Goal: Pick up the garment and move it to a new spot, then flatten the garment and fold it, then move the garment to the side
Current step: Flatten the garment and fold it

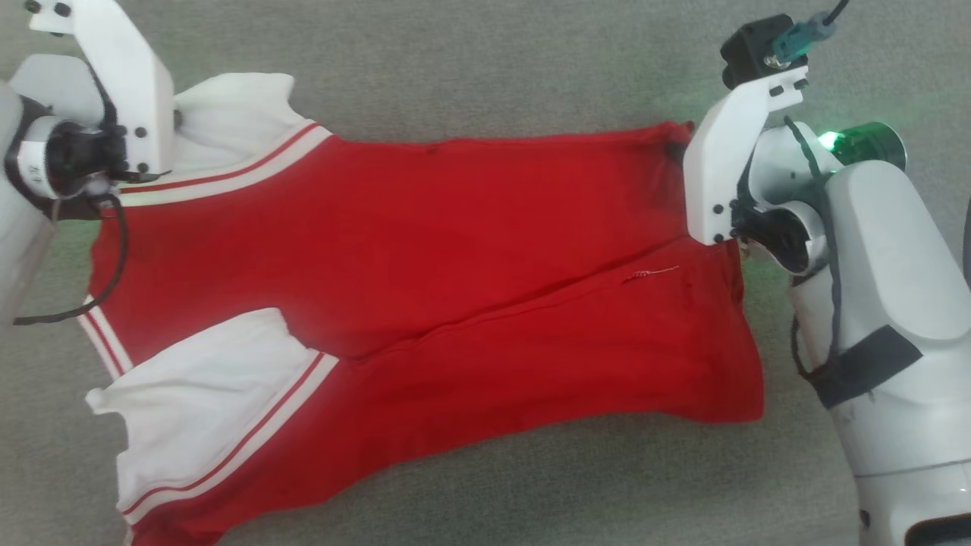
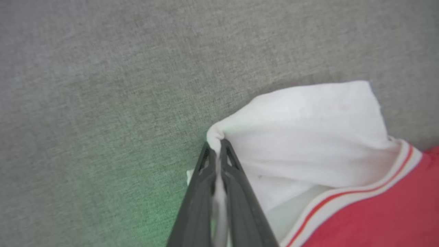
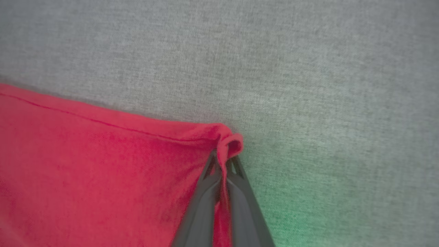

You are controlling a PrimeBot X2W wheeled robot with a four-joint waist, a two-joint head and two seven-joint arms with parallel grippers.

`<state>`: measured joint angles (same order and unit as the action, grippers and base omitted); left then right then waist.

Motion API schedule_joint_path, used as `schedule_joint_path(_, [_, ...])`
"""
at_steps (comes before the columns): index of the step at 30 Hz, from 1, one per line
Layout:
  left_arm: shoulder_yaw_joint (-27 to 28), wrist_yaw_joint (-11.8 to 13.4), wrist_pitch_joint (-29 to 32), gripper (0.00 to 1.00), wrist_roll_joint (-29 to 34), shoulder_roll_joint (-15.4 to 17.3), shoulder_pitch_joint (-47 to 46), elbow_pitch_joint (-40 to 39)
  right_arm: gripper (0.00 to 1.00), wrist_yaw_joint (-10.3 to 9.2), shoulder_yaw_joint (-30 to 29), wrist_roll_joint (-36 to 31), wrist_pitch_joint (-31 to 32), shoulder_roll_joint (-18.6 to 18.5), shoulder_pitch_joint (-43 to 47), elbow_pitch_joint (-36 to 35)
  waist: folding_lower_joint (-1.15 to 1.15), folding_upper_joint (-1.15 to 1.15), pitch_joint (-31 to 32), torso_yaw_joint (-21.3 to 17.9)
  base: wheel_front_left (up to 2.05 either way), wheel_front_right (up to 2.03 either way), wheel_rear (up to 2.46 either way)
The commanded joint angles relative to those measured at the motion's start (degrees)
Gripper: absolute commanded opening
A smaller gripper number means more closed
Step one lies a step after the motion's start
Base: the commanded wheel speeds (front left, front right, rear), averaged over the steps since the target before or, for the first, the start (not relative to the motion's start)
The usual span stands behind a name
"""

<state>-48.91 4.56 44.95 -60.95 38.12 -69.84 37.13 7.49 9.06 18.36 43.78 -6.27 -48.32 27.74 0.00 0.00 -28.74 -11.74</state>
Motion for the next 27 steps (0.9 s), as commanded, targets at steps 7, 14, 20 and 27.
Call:
schedule_joint_path(7, [-1.1,-0.36,0.68,0.0,0.76,-0.57,-0.85,-4.93,0.0,0.01,0.34,0.53,-1.03,-3.69,3.93,-4.16,0.0,0.0,4.25,3.58,0.0,0.0,0.0])
schedule_joint_path(14, [-2.55,2.43,2.82,0.0,2.33,2.58,1.99,-14.91,0.0,0.01,0.25,1.79,0.95,-6.83,8.83,-11.27,0.0,0.0,7.34,6.0,0.0,0.0,0.0])
schedule_joint_path(20, [-2.53,7.94,3.7,0.0,1.58,7.41,7.78,-29.35,0.0,0.01,-1.44,3.32,4.49,-9.51,15.58,-19.17,0.0,0.0,9.69,8.1,0.0,0.0,0.0])
schedule_joint_path(27, [-3.35,14.56,3.73,0.0,-0.31,11.95,16.81,-43.15,0.0,0.01,-3.59,5.4,9.6,-11.42,23.92,-26.59,0.0,0.0,11.39,10.02,0.0,0.0,0.0])
